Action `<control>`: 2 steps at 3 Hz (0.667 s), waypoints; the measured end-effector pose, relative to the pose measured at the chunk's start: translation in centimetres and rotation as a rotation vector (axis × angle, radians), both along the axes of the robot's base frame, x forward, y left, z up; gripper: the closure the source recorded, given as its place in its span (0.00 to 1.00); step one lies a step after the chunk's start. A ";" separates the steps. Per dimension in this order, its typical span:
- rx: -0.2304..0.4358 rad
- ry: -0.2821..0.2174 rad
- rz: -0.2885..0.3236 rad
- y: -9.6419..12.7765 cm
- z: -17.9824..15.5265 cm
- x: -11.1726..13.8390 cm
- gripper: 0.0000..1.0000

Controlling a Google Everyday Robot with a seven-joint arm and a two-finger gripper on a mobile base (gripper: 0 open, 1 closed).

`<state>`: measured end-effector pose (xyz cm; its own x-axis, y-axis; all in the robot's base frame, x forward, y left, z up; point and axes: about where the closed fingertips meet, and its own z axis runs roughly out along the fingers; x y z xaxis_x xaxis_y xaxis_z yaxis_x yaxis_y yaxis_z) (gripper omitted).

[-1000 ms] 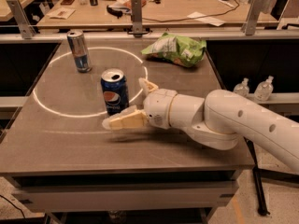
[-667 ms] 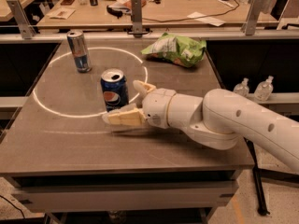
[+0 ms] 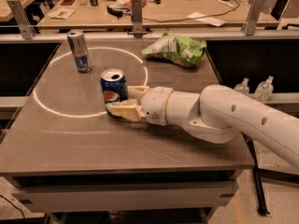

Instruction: Move pepsi can near green rice chip bag

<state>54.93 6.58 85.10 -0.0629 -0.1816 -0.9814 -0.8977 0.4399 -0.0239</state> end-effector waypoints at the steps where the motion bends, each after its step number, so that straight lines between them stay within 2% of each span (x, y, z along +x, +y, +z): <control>1: -0.022 0.005 -0.017 -1.7 0.0 -0.6 0.88; 2: -0.068 -0.058 -0.106 -4.2 1.0 -1.6 1.00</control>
Offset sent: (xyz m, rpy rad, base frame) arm -0.0213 -0.1020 0.0313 -0.1458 -0.1951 -0.3027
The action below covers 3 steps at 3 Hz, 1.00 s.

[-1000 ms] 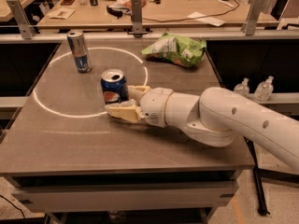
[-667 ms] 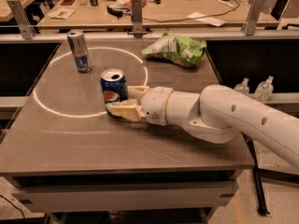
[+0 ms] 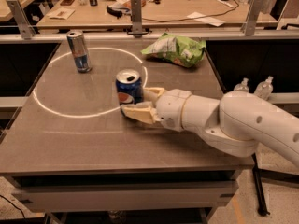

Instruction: Move pepsi can near green rice chip bag

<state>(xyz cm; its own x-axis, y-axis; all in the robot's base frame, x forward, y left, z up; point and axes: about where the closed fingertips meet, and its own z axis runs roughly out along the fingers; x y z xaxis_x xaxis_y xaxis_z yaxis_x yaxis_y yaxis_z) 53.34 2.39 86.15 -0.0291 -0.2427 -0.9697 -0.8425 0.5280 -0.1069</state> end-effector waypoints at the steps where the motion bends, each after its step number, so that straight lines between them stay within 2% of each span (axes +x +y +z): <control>1: -0.061 -0.098 -0.149 -3.8 1.0 -0.1 1.00; 2: -0.106 -0.230 -0.279 -6.8 3.6 0.7 1.00; 3: -0.106 -0.229 -0.278 -6.8 3.5 0.7 1.00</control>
Offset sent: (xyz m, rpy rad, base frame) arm 0.0192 -0.1125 0.0570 -0.1421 -0.3630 -0.4236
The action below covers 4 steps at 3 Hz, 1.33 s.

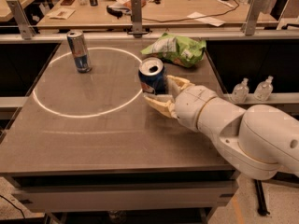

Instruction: Move pepsi can near green rice chip bag

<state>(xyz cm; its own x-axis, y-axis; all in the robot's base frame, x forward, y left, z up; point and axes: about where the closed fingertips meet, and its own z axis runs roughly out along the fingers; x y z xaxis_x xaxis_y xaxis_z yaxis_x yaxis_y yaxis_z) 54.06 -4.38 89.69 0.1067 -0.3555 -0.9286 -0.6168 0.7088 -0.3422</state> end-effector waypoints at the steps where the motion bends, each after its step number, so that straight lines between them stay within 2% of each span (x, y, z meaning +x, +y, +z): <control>1: 0.000 0.014 -0.049 0.0 -0.1 0.7 1.00; 2: 0.006 0.017 -0.161 -1.2 -0.3 3.1 1.00; 4: -0.004 -0.004 -0.439 -6.8 -0.8 9.4 1.00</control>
Offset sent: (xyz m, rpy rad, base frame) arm 0.0745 -0.0609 -0.0150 -0.0045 0.0257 -0.4367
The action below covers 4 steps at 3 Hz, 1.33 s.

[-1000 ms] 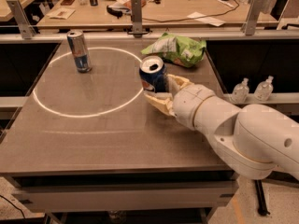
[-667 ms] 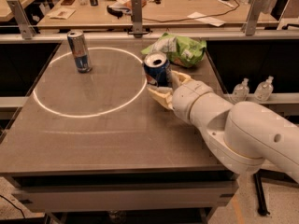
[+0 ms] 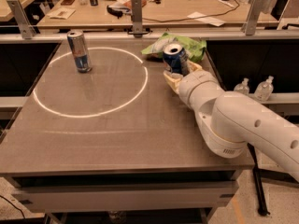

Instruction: Move pepsi can near green rice chip bag

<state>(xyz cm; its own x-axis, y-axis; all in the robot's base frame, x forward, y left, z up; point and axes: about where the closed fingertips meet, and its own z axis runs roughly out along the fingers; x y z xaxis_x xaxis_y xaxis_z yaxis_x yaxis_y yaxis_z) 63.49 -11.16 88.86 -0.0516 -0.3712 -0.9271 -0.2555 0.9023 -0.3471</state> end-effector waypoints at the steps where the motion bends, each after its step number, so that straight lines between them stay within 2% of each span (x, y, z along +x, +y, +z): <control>1: 0.008 -0.008 -0.143 -3.4 -0.3 2.1 1.00; 2: 0.094 0.011 -0.270 -5.9 -1.4 2.9 1.00; 3: 0.178 0.019 -0.321 -6.6 -2.1 3.5 1.00; 4: 0.264 0.044 -0.354 -6.7 -2.8 3.9 0.84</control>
Offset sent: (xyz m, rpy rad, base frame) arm 0.0352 -0.0892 -0.0284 0.2184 0.0386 -0.4279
